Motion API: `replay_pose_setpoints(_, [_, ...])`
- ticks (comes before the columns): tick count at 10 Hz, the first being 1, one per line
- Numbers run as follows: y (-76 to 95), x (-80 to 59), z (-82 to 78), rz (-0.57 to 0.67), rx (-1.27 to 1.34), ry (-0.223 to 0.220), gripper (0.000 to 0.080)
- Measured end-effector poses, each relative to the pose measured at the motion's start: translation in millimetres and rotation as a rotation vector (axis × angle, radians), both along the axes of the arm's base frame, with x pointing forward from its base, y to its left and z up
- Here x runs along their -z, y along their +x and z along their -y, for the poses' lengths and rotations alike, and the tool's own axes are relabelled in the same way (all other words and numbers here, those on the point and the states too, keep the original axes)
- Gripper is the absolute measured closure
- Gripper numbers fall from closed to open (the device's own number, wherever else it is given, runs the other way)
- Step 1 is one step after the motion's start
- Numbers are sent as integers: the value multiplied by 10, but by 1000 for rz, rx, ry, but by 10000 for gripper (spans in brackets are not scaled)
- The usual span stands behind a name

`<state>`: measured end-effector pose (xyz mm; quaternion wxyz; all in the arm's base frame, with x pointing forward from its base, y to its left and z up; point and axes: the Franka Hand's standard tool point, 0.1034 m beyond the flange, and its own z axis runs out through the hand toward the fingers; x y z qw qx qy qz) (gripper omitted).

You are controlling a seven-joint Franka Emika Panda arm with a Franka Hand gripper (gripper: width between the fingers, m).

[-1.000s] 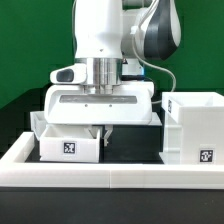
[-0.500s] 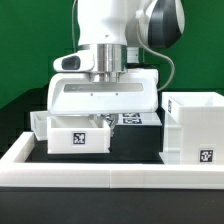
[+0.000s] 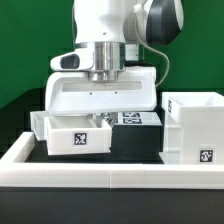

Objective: Assemble drawer

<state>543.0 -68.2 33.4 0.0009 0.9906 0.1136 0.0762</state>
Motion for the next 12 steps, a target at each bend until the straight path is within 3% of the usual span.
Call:
replay_pose_setpoints(3, [-2,67,-61,-18,-333,-65,757])
replay_pose_setpoints(8, [-64,116,-30,-54,-583,-98,757])
replay_pose_setpoints(12, [-120,147,-6,-75,-969,-157,757])
